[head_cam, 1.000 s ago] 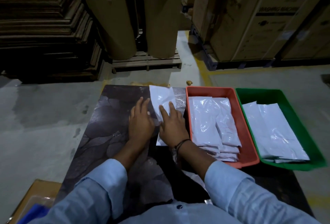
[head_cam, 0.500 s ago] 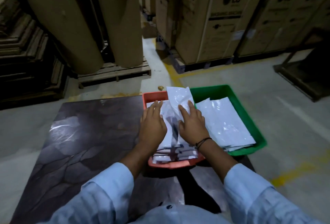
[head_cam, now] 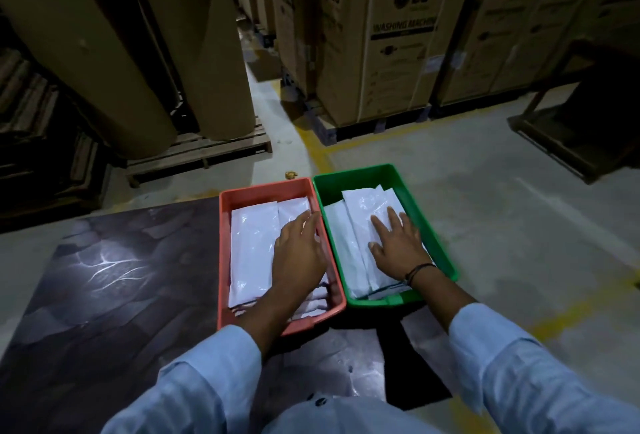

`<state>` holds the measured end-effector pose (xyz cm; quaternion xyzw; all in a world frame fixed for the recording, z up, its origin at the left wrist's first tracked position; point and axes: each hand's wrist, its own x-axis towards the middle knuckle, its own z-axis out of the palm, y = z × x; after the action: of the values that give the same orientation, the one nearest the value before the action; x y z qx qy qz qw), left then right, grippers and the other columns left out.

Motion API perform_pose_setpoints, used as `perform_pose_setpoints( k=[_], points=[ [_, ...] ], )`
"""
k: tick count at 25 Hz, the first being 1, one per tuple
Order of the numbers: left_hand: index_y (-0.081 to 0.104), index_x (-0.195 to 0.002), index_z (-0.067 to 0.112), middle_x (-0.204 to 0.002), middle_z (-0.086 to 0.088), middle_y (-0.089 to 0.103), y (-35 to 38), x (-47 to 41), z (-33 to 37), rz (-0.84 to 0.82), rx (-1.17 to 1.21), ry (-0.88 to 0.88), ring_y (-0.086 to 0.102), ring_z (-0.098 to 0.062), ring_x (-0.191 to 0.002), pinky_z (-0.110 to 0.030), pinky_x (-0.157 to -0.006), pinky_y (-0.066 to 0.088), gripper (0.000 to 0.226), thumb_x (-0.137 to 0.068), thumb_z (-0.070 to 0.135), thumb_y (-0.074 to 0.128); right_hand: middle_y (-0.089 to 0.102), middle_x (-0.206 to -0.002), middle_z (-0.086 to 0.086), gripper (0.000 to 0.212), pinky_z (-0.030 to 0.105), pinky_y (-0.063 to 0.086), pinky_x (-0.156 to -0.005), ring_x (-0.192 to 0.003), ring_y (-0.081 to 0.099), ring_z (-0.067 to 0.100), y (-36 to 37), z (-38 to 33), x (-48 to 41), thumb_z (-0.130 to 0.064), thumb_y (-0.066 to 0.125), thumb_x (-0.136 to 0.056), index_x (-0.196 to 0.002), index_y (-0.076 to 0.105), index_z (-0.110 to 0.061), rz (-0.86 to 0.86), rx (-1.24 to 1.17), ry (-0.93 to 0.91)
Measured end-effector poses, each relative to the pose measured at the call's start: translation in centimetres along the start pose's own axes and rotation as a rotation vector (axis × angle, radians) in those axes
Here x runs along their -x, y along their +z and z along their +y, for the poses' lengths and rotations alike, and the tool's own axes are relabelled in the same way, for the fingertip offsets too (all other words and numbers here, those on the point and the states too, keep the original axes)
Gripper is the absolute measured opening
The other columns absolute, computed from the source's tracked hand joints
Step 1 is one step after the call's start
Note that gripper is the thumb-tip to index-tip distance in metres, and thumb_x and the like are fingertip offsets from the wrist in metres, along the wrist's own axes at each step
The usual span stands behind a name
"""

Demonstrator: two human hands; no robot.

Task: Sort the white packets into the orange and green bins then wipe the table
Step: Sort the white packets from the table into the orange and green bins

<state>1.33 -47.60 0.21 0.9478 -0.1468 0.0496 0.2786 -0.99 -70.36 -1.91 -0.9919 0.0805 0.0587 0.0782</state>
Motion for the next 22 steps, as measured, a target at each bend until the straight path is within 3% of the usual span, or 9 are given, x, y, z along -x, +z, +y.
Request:
perform_pose_setpoints(
  k=[5, 9, 12, 16, 22],
  points=[
    [0.045, -0.147, 0.025, -0.151, -0.002, 0.049, 0.8, 0.4, 1.6, 0.008, -0.038, -0.047, 0.044, -0.027, -0.137, -0.045, -0.115, 0.036, 0.049, -0.098, 0.028, 0.05, -0.011, -0.166, 0.013, 0.065, 0.052, 0.002, -0.121, -0.152, -0.011, 0.037, 1.4, 0.4, -1.1, -0.048, 0.03, -0.104, -0.159, 0.005, -0.025, -0.044, -0.021, -0.081],
    [0.044, -0.148, 0.026, -0.152, -0.003, 0.048, 1.4, 1.2, 2.5, 0.005, -0.066, -0.099, 0.043, -0.028, -0.138, -0.047, -0.115, 0.034, 0.051, -0.098, 0.037, 0.045, -0.016, -0.164, 0.016, 0.067, 0.055, 0.001, -0.122, -0.151, -0.012, 0.04, 2.5, 0.8, -1.9, -0.05, 0.026, -0.104, -0.159, -0.002, -0.024, -0.1, 0.013, -0.12],
    [0.044, -0.148, 0.023, -0.153, -0.006, 0.047, 1.9, 1.9, 2.6, -0.005, -0.079, -0.143, 0.042, -0.029, -0.138, -0.045, -0.116, 0.035, 0.055, -0.094, 0.032, 0.038, -0.018, -0.164, 0.016, 0.068, 0.056, 0.0, -0.121, -0.15, -0.014, 0.039, 3.0, 1.1, -2.2, -0.049, 0.026, -0.103, -0.159, -0.004, -0.024, -0.118, 0.022, -0.127],
    [0.046, -0.147, 0.02, -0.153, -0.007, 0.046, 2.2, 3.0, 2.7, 0.011, -0.079, -0.187, 0.041, -0.03, -0.14, -0.046, -0.116, 0.036, 0.052, -0.096, 0.019, 0.047, -0.017, -0.164, 0.017, 0.068, 0.057, 0.0, -0.121, -0.15, -0.013, 0.04, 3.0, 1.3, -2.4, -0.049, 0.027, -0.104, -0.159, -0.004, -0.023, -0.132, 0.028, -0.145],
    [0.043, -0.15, 0.022, -0.157, -0.005, 0.041, 0.8, 5.1, 1.6, -0.004, -0.078, -0.173, 0.036, -0.027, -0.143, -0.047, -0.117, 0.034, 0.052, -0.098, 0.018, 0.05, -0.016, -0.165, 0.015, 0.07, 0.058, 0.001, -0.12, -0.15, -0.012, 0.04, 1.8, 1.4, -1.9, -0.054, 0.028, -0.102, -0.159, -0.001, -0.026, -0.181, 0.07, -0.138]
  ],
)
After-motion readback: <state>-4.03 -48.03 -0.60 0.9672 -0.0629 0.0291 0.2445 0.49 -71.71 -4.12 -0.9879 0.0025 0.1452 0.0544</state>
